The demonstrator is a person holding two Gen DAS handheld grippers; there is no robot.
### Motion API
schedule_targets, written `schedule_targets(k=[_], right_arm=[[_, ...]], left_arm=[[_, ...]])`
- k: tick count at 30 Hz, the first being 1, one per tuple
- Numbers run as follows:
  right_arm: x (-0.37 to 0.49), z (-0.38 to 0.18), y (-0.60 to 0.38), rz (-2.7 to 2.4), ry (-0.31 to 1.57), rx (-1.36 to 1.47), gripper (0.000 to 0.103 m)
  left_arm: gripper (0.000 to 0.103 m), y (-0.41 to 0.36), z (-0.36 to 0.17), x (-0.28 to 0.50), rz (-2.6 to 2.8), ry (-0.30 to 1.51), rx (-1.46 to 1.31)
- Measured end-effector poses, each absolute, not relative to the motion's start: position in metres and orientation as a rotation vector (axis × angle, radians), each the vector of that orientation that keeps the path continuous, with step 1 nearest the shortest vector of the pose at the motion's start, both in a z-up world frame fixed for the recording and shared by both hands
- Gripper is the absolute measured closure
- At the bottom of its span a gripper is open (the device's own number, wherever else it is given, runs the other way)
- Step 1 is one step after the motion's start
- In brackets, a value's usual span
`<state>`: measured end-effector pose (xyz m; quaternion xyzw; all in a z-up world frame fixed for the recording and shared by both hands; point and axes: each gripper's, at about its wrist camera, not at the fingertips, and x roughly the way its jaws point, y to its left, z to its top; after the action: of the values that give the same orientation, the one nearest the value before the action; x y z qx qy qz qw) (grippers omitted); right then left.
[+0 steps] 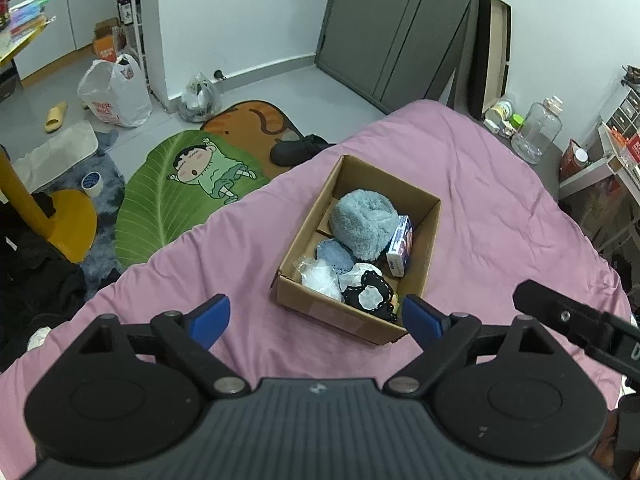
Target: Organize soft objects
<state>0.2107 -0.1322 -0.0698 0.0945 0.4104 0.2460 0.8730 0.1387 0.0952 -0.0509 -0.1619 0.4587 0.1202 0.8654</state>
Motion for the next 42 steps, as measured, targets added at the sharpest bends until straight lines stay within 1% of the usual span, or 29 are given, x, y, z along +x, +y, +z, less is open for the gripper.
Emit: schedule_targets(k=[2,5,7,9,10,20,27,42], right_arm=[[0.206,-0.067,-0.136,0.515,0.847,0.192,0.017],[0.199,-0.062,-0.145,0.511,0.826,0.194,0.009],[0.194,-0.059,-0.15,0.508,0.817,0.19,0.008],[0.189,-0.056,-0.155,0.501,0.808,0.191,0.001],[0.186,-0.054,-0.158,0.495,0.8,0.191,0.0],[0.16,-0.047,-0.173,0.444,0.765,0.172,0.0],[0.14,-0.048,-0.179,0.438,0.751,0.156,0.0],[0.093,-0.028,-0.189,0.455,0.7,0.079,0.0]], left_arm=[[0.007,0.091,-0.05,0.134,0.256,0.953,-0.335],[0.003,0.087,-0.05,0.124,0.251,0.943,-0.329],[0.003,0.085,-0.049,0.118,0.25,0.937,-0.329],[0.002,0.083,-0.049,0.111,0.246,0.931,-0.33],[0.002,0.083,-0.049,0.108,0.247,0.932,-0.33],[0.002,0.08,-0.042,0.078,0.236,0.888,-0.341],[0.002,0.073,-0.036,0.058,0.215,0.858,-0.3],[0.002,0.057,-0.025,0.022,0.168,0.818,-0.262]])
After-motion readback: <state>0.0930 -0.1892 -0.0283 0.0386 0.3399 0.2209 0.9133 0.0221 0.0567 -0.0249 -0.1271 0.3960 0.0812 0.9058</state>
